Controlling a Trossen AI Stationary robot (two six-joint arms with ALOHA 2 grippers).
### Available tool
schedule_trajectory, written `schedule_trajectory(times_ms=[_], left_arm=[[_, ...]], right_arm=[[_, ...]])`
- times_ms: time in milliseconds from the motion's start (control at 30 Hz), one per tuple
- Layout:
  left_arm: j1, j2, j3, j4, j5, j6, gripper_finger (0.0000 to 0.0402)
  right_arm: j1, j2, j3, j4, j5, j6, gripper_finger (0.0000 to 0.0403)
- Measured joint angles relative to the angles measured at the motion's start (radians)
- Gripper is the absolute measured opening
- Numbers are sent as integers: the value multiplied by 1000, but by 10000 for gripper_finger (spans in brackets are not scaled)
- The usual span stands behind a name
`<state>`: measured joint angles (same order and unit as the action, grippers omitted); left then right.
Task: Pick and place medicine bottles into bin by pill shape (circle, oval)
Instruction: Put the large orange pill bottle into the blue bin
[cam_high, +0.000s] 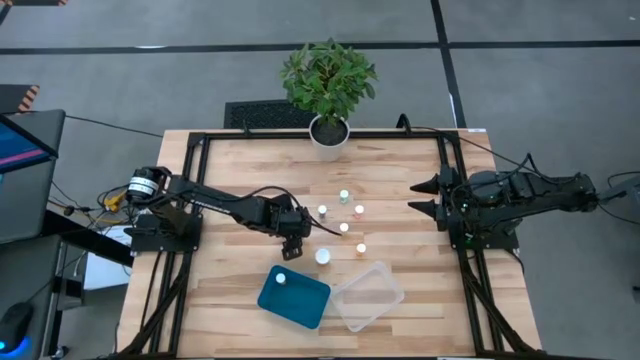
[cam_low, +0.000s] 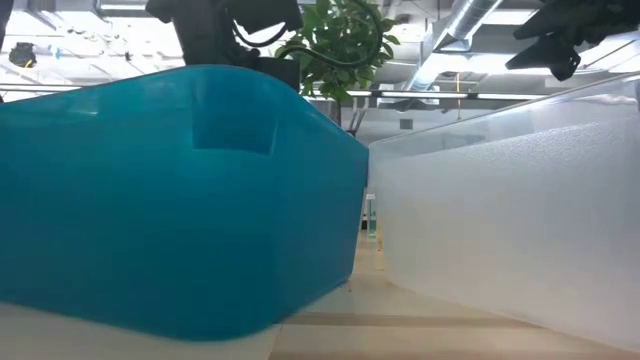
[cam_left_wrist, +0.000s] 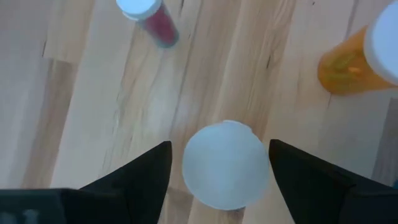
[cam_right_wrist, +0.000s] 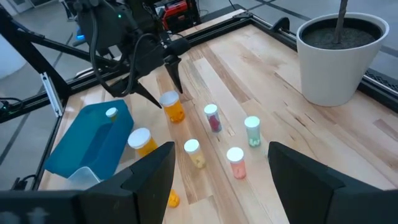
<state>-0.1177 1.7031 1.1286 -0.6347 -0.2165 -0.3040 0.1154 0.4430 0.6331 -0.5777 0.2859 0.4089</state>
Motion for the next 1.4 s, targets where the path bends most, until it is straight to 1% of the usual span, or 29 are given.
schedule_trajectory(times_ms=[233, 333, 467, 633, 700, 767, 833, 900, 967, 1000, 1033, 1100, 1167, 1267, 1333, 1400], left_arm=[[1, -3, -4, 0, 27, 30, 202], [0, -3, -4, -1, 26, 30, 194], [0, -2, 15, -24, 28, 26, 196], [-6, -5, 73, -94, 29, 2, 187], [-16, -7, 120, -116, 26, -7, 177], [-32, -8, 177, -172, 25, -16, 166], [-56, -8, 228, -202, 0, -18, 156], [-81, -10, 265, -210, -45, -18, 150], [-100, -10, 283, -232, -101, -22, 147], [-105, -10, 288, -241, -108, -35, 148], [-104, -10, 289, -250, -98, -56, 151], [-99, -10, 289, -260, -46, -97, 163], [-98, -10, 289, -269, -7, -113, 185], [-115, -10, 289, -285, 21, -126, 230], [-123, -10, 289, -305, 18, -119, 266], [-127, -9, 289, -329, -6, -96, 300]], right_arm=[[0, 0, 0, 0, 0, 1, 271], [0, 0, 0, 0, 0, 1, 271], [0, 0, 0, 0, 0, 1, 271], [0, 0, 0, 0, 0, 1, 271], [0, 0, 0, 0, 0, 1, 271], [0, 0, 0, 0, 0, 1, 271], [0, 0, 0, 1, 0, 1, 271], [0, 0, 0, 1, 0, 1, 271], [0, 0, 0, 1, 0, 1, 271], [1, 0, 0, 1, 0, 1, 271], [1, 0, 0, 1, 0, 1, 271], [2, 0, 0, 1, 0, 1, 271], [2, 0, 0, 1, 0, 1, 271], [1, 0, 0, 0, 0, 1, 271], [1, 0, 0, 1, 0, 1, 271], [1, 0, 0, 0, 0, 1, 271]])
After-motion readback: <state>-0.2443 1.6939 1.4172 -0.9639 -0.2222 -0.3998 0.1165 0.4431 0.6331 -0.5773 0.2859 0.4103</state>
